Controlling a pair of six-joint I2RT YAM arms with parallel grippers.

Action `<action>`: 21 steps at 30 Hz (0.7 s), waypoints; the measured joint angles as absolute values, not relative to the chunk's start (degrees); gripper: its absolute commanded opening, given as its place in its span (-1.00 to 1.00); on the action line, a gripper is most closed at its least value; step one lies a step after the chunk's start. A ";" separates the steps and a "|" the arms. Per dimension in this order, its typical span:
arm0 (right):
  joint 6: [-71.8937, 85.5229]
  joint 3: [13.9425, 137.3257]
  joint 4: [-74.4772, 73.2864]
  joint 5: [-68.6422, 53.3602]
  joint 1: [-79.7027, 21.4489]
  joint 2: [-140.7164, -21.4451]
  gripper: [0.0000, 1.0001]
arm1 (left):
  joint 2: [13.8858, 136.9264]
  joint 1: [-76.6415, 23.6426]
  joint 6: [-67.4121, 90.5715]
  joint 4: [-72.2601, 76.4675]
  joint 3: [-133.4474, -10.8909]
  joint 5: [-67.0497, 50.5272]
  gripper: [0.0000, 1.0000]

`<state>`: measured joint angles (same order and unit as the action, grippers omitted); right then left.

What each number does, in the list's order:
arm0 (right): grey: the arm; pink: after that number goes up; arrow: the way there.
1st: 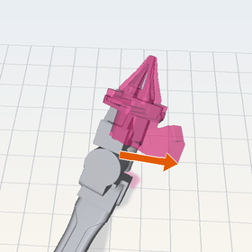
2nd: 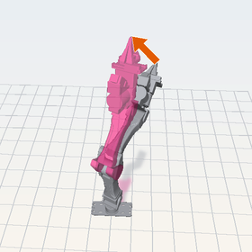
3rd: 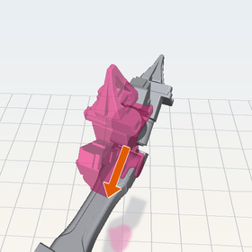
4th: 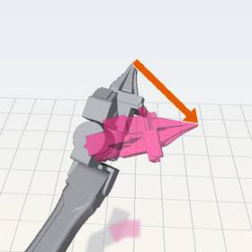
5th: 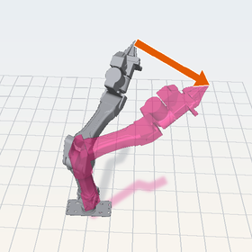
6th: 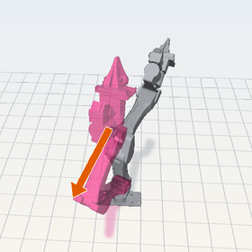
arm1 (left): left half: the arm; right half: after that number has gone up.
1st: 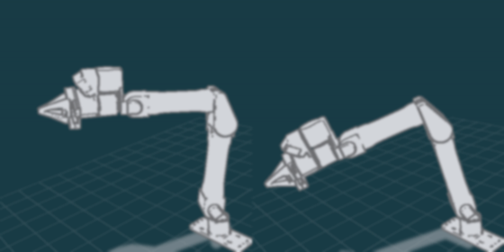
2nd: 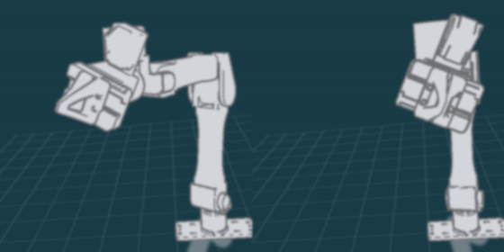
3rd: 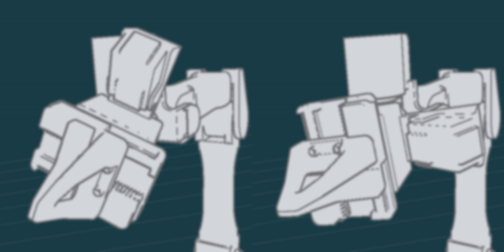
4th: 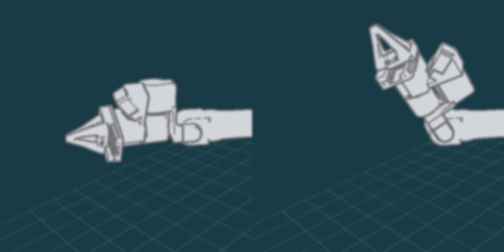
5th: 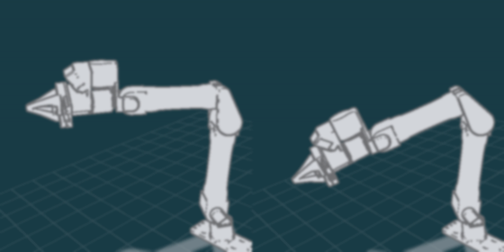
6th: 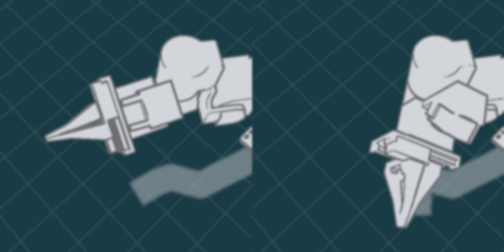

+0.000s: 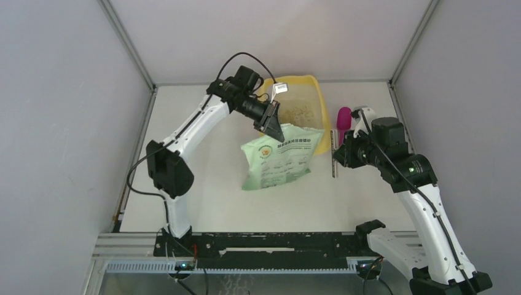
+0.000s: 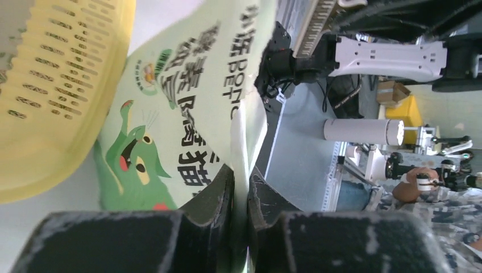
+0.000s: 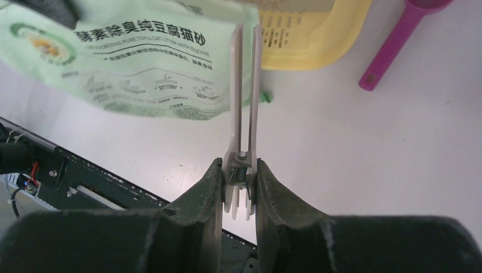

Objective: Fill the litter box with clean litter
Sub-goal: Pick up the cat litter bag at the center of the board.

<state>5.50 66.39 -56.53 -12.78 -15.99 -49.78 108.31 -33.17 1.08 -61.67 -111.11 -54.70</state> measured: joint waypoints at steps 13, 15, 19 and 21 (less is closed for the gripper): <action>5.19 66.39 -55.88 -16.25 -14.96 -53.01 -1.00 | 111.90 -29.69 16.10 -34.74 -91.92 -71.18 -0.55; 4.86 66.37 -55.88 -16.21 -15.79 -53.89 -1.00 | 111.68 -29.19 19.42 -29.95 -86.87 -72.42 -0.54; 3.53 66.39 -55.99 -14.83 -19.92 -54.98 -1.00 | 110.37 -28.10 21.71 -24.77 -82.04 -73.73 -0.62; 2.55 66.37 -56.23 -13.15 -22.98 -55.51 -1.00 | 108.16 -27.44 21.69 -24.32 -80.68 -73.30 -0.64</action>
<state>2.55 66.37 -56.23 -13.15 -22.98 -55.51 108.16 -27.44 21.69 -24.32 -80.68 -73.30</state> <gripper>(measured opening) 0.285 0.201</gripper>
